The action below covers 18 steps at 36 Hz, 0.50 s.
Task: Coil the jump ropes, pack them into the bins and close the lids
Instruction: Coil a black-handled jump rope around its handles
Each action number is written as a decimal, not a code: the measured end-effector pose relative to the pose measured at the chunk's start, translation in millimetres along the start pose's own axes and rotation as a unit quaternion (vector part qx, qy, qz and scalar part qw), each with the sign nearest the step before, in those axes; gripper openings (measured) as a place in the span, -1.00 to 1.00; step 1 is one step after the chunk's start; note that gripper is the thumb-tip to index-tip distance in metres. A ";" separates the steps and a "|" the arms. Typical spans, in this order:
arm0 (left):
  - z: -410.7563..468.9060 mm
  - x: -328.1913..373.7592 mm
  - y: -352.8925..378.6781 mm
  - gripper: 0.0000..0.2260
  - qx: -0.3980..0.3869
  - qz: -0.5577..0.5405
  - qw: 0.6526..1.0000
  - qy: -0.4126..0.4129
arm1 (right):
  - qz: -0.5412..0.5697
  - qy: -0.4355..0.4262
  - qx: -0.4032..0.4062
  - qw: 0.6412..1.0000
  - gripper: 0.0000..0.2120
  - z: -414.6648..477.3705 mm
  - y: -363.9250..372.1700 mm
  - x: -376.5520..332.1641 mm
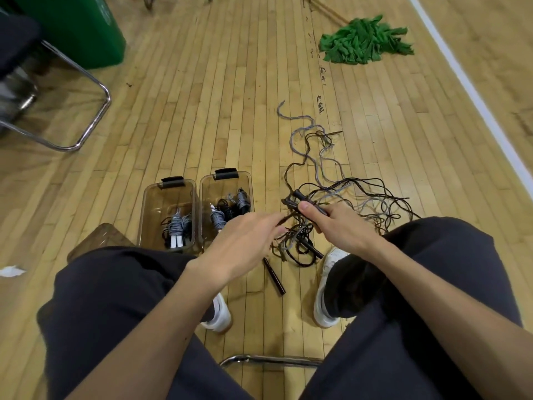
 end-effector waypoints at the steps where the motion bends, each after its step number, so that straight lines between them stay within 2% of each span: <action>1: 0.1 -2.4 -2.6 -0.70 0.008 0.008 1.000 0.015 | -0.009 -0.003 -0.006 1.000 -0.39 0.1 1.8 0.5; 5: 0.5 -10.0 -11.1 -0.72 0.044 0.050 0.994 0.085 | -0.024 -0.006 -0.038 0.999 -0.41 0.3 8.6 2.9; 9: 1.7 -10.6 -11.6 -0.79 0.043 0.073 0.988 0.132 | -0.018 0.003 -0.085 0.996 -0.42 -1.2 11.7 5.7; 13: 0.0 -5.9 -8.7 -0.82 0.013 0.039 0.989 0.142 | -0.016 0.018 -0.169 0.985 -0.43 -7.2 14.8 8.2; 18: 1.0 -4.3 -6.5 -0.80 -0.037 -0.046 0.992 0.109 | -0.058 0.005 -0.225 0.973 -0.45 -15.0 13.9 6.8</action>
Point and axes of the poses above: each hand's wrist, its own z-axis towards the middle knuckle, its own y-axis out of the palm, x = y × z, the point moved 2 cm from there along z, towards the middle knuckle, and after that the axes turned 6 degrees about z, right-handed, at the moved point
